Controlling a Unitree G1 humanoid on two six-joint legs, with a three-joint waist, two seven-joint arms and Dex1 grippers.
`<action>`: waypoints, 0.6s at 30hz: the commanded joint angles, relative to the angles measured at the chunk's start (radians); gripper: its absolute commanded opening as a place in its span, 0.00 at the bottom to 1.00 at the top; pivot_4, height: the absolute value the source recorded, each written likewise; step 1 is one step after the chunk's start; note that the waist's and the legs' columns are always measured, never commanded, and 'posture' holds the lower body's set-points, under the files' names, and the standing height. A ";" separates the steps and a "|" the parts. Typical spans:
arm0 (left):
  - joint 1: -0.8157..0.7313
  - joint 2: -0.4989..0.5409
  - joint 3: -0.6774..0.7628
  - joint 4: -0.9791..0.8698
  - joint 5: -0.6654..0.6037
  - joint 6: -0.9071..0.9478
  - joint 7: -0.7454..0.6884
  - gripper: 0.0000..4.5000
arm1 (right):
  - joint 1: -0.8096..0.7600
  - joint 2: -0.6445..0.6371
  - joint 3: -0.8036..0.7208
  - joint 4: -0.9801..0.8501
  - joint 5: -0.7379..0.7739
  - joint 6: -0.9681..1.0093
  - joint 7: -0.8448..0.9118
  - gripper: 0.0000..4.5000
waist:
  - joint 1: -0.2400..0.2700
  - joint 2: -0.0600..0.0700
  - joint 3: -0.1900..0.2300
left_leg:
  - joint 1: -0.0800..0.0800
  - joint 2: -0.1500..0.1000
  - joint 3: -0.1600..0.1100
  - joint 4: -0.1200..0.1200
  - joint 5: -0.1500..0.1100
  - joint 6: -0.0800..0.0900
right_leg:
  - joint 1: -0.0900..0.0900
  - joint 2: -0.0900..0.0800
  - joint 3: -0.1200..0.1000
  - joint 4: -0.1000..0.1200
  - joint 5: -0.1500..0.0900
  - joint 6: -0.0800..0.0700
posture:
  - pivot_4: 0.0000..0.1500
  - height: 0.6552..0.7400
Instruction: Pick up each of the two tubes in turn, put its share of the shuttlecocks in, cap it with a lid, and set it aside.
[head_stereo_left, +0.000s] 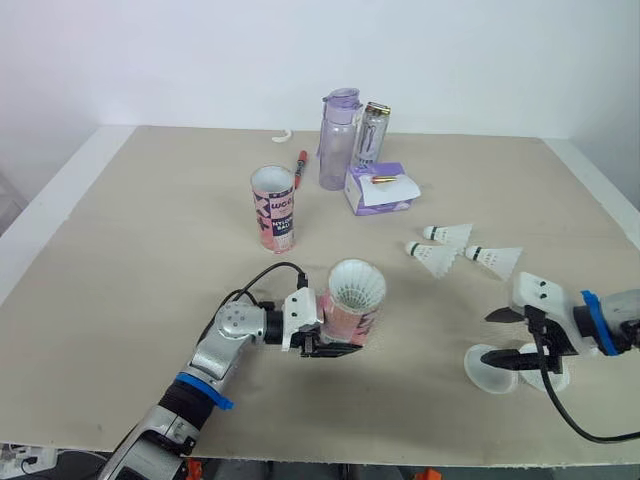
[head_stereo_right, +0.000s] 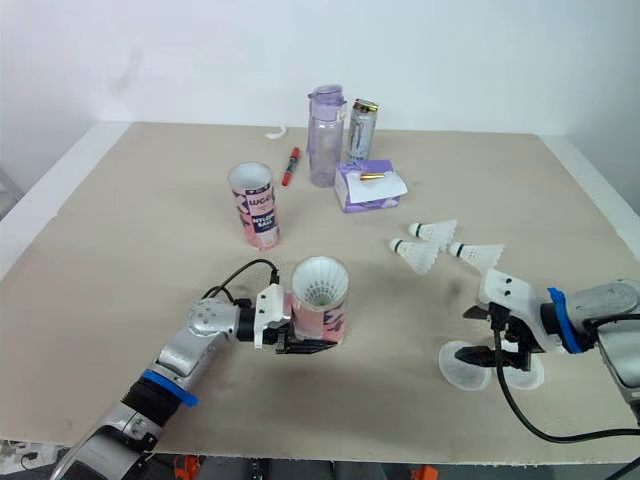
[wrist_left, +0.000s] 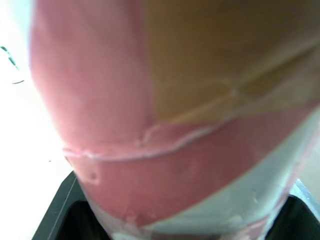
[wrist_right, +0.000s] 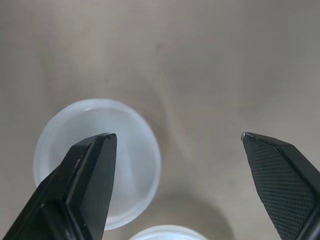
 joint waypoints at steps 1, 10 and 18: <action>0.016 0.004 -0.001 -0.008 0.000 0.029 0.006 0.62 | -0.006 -0.046 0.007 -0.077 -0.041 0.006 -0.023 0.95 | 0.000 0.000 0.000 | 0.000 0.000 0.000 0.000 0.000 0.000 | 0.000 0.000 0.000 0.000 0.000 0.000 | 1.00 1.00; 0.015 0.010 -0.013 -0.004 0.022 0.020 -0.001 0.62 | -0.016 -0.055 0.050 -0.127 -0.114 -0.019 -0.069 0.95 | 0.000 0.000 0.000 | 0.000 0.000 0.000 0.000 0.000 0.000 | 0.000 0.000 0.000 0.000 0.000 0.000 | 1.00 1.00; 0.018 0.018 -0.017 -0.006 0.027 0.022 -0.003 0.62 | -0.010 -0.060 0.066 -0.145 -0.156 -0.056 -0.080 0.61 | 0.000 0.000 0.000 | 0.000 0.000 0.000 0.000 0.000 0.000 | 0.000 0.000 0.000 0.000 0.000 0.000 | 1.00 1.00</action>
